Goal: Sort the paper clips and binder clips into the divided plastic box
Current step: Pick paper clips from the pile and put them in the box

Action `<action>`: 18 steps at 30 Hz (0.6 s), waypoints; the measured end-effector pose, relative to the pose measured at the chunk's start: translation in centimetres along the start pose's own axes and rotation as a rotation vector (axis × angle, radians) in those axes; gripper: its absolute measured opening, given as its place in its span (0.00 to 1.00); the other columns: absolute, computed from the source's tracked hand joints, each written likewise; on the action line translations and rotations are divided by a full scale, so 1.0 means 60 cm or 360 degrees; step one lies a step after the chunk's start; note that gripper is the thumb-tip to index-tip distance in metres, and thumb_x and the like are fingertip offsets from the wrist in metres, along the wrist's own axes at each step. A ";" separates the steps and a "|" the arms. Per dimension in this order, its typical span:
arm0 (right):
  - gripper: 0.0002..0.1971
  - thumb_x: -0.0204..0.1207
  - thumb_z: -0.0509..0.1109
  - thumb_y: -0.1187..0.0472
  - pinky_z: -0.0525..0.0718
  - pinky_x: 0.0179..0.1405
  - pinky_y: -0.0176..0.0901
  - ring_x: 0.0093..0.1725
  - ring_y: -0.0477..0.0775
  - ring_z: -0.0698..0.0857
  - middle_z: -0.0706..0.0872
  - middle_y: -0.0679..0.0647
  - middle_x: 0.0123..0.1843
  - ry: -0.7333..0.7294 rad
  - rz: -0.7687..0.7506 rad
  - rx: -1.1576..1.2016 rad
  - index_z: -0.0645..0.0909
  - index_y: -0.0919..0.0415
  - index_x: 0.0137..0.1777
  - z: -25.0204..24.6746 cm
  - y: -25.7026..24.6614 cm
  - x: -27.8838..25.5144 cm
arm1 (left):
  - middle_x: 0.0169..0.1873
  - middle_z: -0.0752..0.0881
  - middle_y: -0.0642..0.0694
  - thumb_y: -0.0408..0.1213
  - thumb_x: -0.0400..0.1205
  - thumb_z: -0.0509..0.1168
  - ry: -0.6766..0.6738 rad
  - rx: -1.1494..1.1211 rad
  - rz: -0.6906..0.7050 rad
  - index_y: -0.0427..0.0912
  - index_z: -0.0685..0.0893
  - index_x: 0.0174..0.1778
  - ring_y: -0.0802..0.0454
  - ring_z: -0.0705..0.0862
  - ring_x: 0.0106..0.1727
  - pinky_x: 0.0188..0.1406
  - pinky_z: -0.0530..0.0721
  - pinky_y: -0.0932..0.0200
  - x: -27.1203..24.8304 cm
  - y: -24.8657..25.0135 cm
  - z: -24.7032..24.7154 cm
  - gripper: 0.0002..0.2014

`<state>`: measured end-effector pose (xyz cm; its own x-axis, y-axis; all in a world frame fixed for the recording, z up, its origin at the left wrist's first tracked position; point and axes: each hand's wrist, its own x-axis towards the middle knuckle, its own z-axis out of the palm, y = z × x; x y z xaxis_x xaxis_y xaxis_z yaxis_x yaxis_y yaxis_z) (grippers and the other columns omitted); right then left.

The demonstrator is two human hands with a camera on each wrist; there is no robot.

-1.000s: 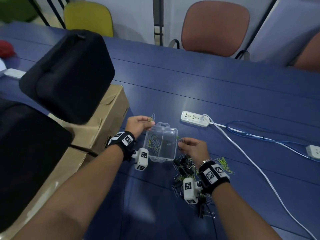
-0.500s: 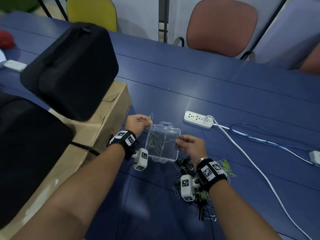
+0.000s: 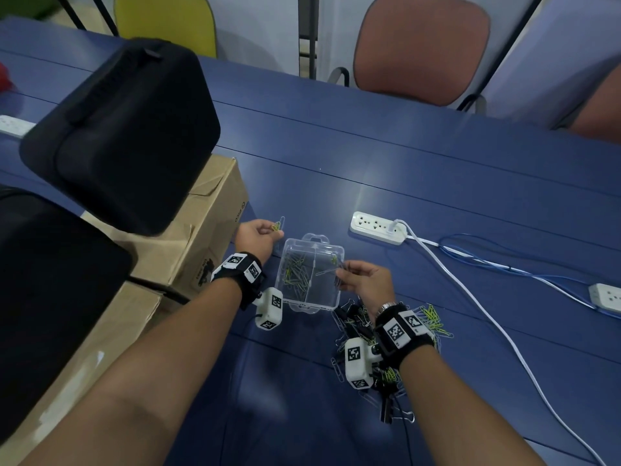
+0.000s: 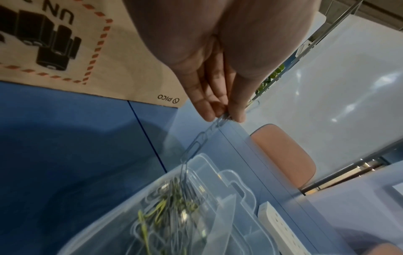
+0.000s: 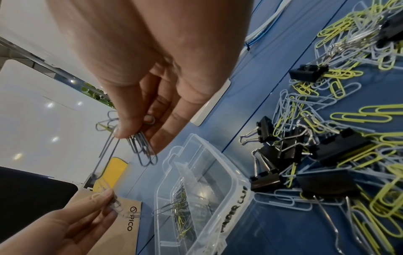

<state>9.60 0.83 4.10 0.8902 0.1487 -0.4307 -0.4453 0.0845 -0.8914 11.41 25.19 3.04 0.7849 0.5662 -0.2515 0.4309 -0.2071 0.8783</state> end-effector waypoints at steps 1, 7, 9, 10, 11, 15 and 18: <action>0.09 0.68 0.77 0.77 0.90 0.34 0.43 0.33 0.53 0.88 0.90 0.64 0.40 0.0005 0.0004 0.0004 0.88 0.72 0.48 0.002 0.000 0.001 | 0.32 0.88 0.47 0.31 0.72 0.79 -0.0051 0.0035 0.0004 0.43 0.87 0.36 0.48 0.87 0.36 0.47 0.90 0.47 -0.003 -0.002 0.003 0.06; 0.09 0.67 0.77 0.77 0.88 0.30 0.39 0.31 0.50 0.88 0.89 0.61 0.38 0.0023 0.0033 -0.0019 0.87 0.73 0.47 0.030 -0.001 0.017 | 0.39 0.91 0.45 0.34 0.68 0.82 -0.0401 0.0495 -0.0060 0.42 0.92 0.38 0.50 0.89 0.40 0.46 0.88 0.57 -0.035 -0.018 0.027 0.07; 0.09 0.67 0.77 0.77 0.88 0.30 0.40 0.31 0.51 0.87 0.88 0.59 0.37 0.0046 0.0074 -0.0055 0.86 0.75 0.48 0.045 0.003 0.028 | 0.40 0.91 0.48 0.35 0.64 0.84 -0.0540 0.0679 -0.0152 0.43 0.93 0.41 0.55 0.87 0.40 0.42 0.85 0.63 -0.041 -0.026 0.027 0.11; 0.09 0.67 0.78 0.77 0.89 0.30 0.41 0.32 0.52 0.87 0.88 0.59 0.37 0.0052 0.0096 -0.0087 0.86 0.75 0.47 0.053 0.006 0.035 | 0.39 0.90 0.49 0.34 0.62 0.84 -0.0612 0.0734 -0.0170 0.44 0.94 0.40 0.55 0.87 0.40 0.42 0.85 0.63 -0.042 -0.027 0.025 0.12; 0.08 0.67 0.78 0.77 0.89 0.31 0.41 0.33 0.53 0.87 0.88 0.60 0.37 0.0049 0.0123 -0.0129 0.87 0.74 0.47 0.061 0.009 0.041 | 0.38 0.90 0.50 0.33 0.63 0.84 -0.0669 0.0757 -0.0162 0.45 0.94 0.40 0.55 0.87 0.41 0.43 0.85 0.62 -0.043 -0.028 0.023 0.12; 0.07 0.66 0.80 0.74 0.88 0.29 0.41 0.32 0.56 0.88 0.89 0.61 0.37 0.0082 0.0240 -0.0366 0.87 0.68 0.43 0.092 0.025 0.074 | 0.35 0.91 0.45 0.24 0.73 0.71 -0.0552 0.0508 -0.0106 0.43 0.93 0.37 0.48 0.89 0.40 0.46 0.89 0.55 -0.035 -0.030 -0.005 0.09; 0.07 0.63 0.83 0.70 0.91 0.39 0.53 0.34 0.59 0.91 0.91 0.62 0.38 0.0144 0.0301 -0.0626 0.88 0.62 0.37 0.117 0.036 0.099 | 0.30 0.88 0.41 0.24 0.76 0.65 -0.0335 0.0287 -0.0180 0.44 0.89 0.32 0.45 0.86 0.31 0.34 0.87 0.53 -0.030 -0.041 -0.031 0.13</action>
<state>13.25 8.82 0.58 0.8091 0.0373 -0.5865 -0.5464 -0.3200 -0.7740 8.08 26.18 2.09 0.7945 0.4198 -0.4389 0.5781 -0.3012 0.7584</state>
